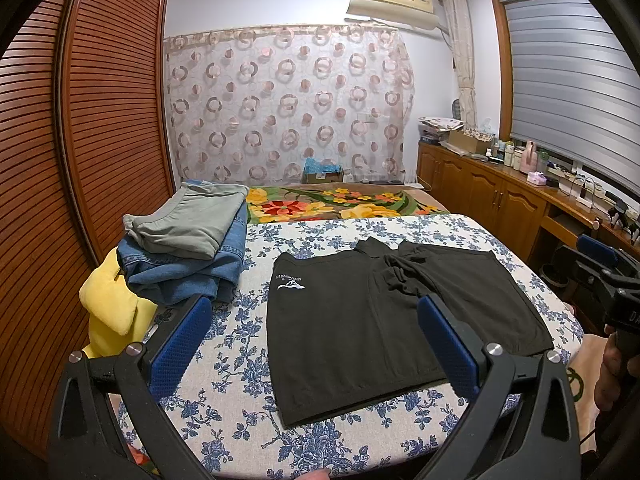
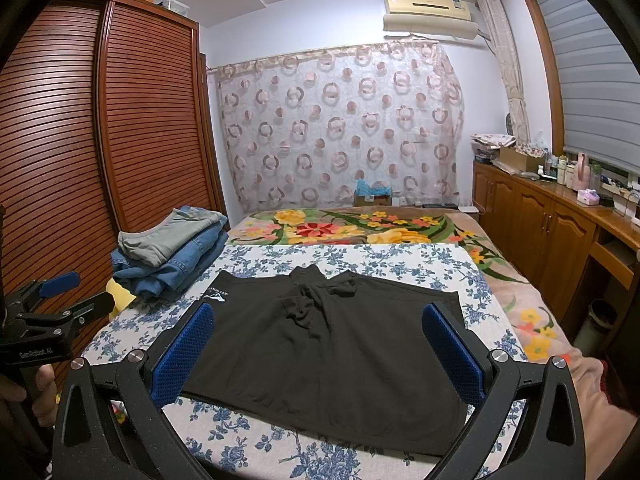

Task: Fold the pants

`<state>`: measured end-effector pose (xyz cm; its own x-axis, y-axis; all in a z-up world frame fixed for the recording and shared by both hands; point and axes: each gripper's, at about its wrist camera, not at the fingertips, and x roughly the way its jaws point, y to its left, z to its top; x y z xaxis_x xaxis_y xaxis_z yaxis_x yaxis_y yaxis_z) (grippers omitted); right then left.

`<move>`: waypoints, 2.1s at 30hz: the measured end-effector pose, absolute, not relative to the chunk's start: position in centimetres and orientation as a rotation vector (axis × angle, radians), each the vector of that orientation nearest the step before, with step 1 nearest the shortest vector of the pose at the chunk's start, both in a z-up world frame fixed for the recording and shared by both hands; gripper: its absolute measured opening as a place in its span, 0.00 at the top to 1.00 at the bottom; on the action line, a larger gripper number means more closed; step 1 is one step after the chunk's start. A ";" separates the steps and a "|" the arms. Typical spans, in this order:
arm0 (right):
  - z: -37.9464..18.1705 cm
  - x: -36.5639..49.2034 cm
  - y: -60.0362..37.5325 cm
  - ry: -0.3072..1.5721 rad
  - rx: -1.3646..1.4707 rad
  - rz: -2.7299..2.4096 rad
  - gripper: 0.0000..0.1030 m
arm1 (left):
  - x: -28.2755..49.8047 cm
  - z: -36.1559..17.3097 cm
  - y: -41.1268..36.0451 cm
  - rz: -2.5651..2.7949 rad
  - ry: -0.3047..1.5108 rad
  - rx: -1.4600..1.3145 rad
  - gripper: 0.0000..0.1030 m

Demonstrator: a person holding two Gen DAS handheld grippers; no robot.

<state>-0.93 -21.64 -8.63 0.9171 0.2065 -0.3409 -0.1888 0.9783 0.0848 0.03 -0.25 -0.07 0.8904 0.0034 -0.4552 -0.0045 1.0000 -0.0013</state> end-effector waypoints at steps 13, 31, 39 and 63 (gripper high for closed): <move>-9.0 -0.7 -21.7 0.376 0.047 0.208 0.00 | 0.0 0.2 -1.0 0.000 0.506 -0.008 0.00; -9.9 0.9 -22.6 0.475 0.031 0.199 0.00 | 2.3 -5.2 1.7 0.028 0.627 -0.019 0.00; -10.9 1.6 -22.5 0.514 0.004 0.189 0.00 | 3.0 -6.9 2.8 0.042 0.670 -0.027 0.00; -12.7 -0.7 -20.5 0.708 -0.049 0.167 0.00 | 3.3 -11.3 4.4 -0.066 0.801 -0.092 0.35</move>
